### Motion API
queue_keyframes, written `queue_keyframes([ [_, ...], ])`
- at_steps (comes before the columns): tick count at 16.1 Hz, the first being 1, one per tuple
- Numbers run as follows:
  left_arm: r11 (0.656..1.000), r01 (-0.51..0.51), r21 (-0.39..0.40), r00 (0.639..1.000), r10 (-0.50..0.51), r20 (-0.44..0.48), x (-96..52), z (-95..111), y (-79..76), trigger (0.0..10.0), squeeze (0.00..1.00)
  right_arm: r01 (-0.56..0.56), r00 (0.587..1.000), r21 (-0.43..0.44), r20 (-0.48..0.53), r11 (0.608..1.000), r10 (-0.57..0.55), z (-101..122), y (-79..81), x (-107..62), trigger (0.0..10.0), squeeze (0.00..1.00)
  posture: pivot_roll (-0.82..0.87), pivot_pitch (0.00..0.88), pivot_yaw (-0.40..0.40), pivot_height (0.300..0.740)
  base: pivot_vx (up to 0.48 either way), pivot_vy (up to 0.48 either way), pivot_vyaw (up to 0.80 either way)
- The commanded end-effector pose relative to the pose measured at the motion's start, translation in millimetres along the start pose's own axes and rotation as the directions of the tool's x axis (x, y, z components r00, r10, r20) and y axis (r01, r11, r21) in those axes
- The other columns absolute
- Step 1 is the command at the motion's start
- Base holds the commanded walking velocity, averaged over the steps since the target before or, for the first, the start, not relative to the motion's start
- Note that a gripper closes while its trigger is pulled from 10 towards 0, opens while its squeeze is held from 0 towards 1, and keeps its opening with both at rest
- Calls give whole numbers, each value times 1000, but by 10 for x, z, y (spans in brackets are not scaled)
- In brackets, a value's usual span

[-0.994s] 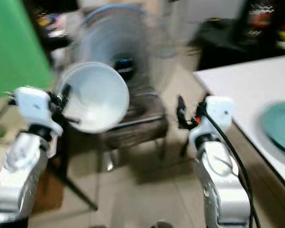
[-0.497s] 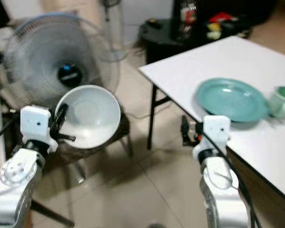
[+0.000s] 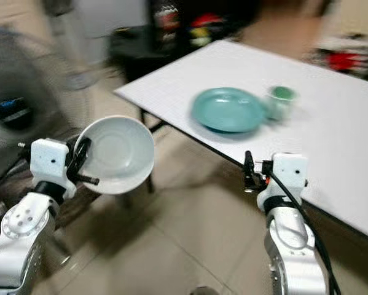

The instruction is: Setting the table

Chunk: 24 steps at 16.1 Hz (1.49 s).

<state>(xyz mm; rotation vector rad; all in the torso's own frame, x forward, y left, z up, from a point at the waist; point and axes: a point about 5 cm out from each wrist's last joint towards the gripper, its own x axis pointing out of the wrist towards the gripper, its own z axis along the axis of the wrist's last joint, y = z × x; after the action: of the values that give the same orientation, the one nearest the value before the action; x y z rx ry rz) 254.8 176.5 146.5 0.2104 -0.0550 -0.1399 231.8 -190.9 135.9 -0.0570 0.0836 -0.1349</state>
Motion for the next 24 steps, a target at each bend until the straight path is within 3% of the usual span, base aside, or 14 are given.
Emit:
queue_keyframes([
  [1, 1000, -22, 16, 999, 22, 24, 15, 39, 82, 10000, 0, -1, 1000, 15, 21, 1000, 1, 58, 42, -6, 10000, 0, -93, 0, 60, 740, 0, 461, -800],
  [6, 999, -20, 32, 999, 19, 33, 61, 53, 106, 10000, 0, 9, 1000, 45, 16, 999, -9, 50, 76, -6, 10000, 0, -90, 0, 64, 740, 0, 469, -800],
  [9, 997, -19, 77, 999, 16, 39, 82, 73, 111, 10000, 0, -4, 1000, 61, 21, 998, 2, 68, 105, 20, 10000, 0, -86, 0, 66, 740, 0, -320, -533],
  [17, 1000, 19, 0, 999, -19, 44, 88, 81, 59, 10000, 0, -82, 995, 57, 55, 995, 79, 195, 206, 92, 10000, 0, -82, 0, 65, 740, 0, 0, 0],
  [18, 1000, 13, -5, 999, -13, 50, 96, 94, 65, 10000, 0, -83, 995, 49, 58, 995, 80, 201, 208, 94, 10000, 0, -82, 0, 65, 740, 0, 0, 0],
  [19, 1000, -7, -13, 998, 8, 66, 125, 129, 102, 10000, 0, -89, 993, -39, 76, 995, 92, 228, 222, 108, 10000, 0, -80, 0, 63, 740, 292, 0, 0],
  [24, 999, -3, -32, 997, 6, 73, 143, 141, 114, 10000, 0, -120, 987, -112, 94, 986, 130, 276, 251, 105, 10000, 0, -89, 0, 71, 740, 336, 0, 0],
])
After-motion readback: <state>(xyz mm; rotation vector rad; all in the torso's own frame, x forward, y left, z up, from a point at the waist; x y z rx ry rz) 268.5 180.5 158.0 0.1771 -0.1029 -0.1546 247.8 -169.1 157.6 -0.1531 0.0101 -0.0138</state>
